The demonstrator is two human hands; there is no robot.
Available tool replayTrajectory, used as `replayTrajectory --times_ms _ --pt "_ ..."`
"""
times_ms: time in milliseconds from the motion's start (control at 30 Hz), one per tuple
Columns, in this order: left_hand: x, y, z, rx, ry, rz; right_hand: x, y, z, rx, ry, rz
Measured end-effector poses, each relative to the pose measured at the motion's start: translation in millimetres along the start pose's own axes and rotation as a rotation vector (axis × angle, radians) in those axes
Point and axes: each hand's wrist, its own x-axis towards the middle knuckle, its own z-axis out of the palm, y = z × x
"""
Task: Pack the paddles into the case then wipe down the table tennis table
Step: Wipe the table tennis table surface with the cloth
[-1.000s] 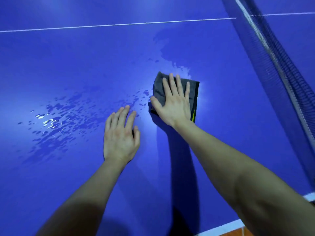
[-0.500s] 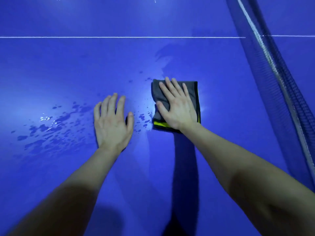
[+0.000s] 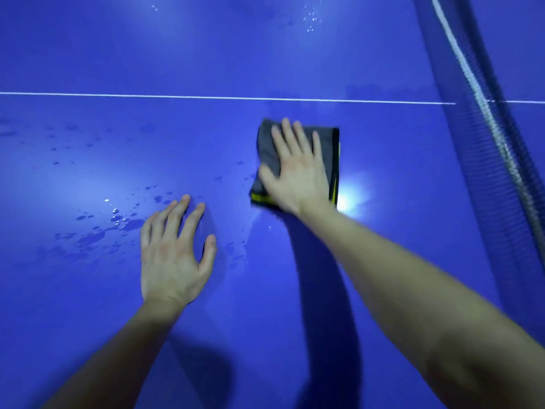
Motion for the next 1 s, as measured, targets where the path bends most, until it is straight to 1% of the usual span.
replayTrajectory --times_ms 100,167,200,267,300,433,500,567,600,667,700,767,833,900,967,1000 --pt "1.0 -0.1 -1.6 0.013 -0.027 -0.002 -107.8 -3.2 -2.9 0.051 -0.027 -0.116" --pt "0.7 -1.5 -0.7 0.014 -0.026 0.01 -145.9 3.2 -2.8 0.06 -0.062 -0.192" --pt "0.3 -2.1 0.0 0.011 -0.02 0.015 -142.8 9.3 -2.7 0.065 -0.069 -0.225" --pt "0.1 -4.2 3.1 0.004 -0.013 0.016 -99.1 17.2 1.1 0.062 -0.04 -0.233" --pt "-0.1 -5.4 3.9 0.004 -0.01 0.013 -64.6 18.0 3.2 0.058 -0.017 -0.202" --pt "-0.9 -6.6 5.8 -0.019 0.001 0.017 68.6 3.1 8.1 -0.004 0.021 0.088" --pt "-0.3 -7.3 7.2 -0.02 0.003 0.009 99.2 -18.3 10.6 -0.017 0.018 0.124" --pt "-2.6 -5.7 6.9 -0.015 0.001 0.007 103.6 -25.5 8.1 0.002 0.006 0.082" --pt "-3.1 -4.8 6.2 -0.013 -0.002 0.011 100.7 -17.3 5.2 0.018 0.0 0.043" --pt "-2.1 -5.1 4.4 -0.011 -0.007 0.005 92.5 21.2 -0.1 0.042 0.011 0.0" --pt "-1.3 -5.8 4.3 -0.011 -0.01 0.001 86.5 49.1 -3.2 0.034 0.047 0.027" --pt "-1.6 -6.5 4.8 -0.018 -0.014 -0.002 69.5 110.3 -13.1 -0.014 0.104 0.161" --pt "-1.2 -7.4 5.1 -0.026 -0.014 0.002 52.5 151.2 -25.4 -0.012 0.094 0.309" --pt "-0.6 -9.0 5.8 -0.03 -0.02 0.008 49.5 150.3 -29.5 -0.011 0.062 0.413" --pt "-0.7 -10.0 6.4 -0.031 -0.03 0.005 61.1 112.1 -22.4 -0.054 0.064 0.457" --pt "-1.0 -9.7 6.2 -0.032 -0.035 0.005 69.8 85.3 -16.4 -0.074 0.067 0.427"
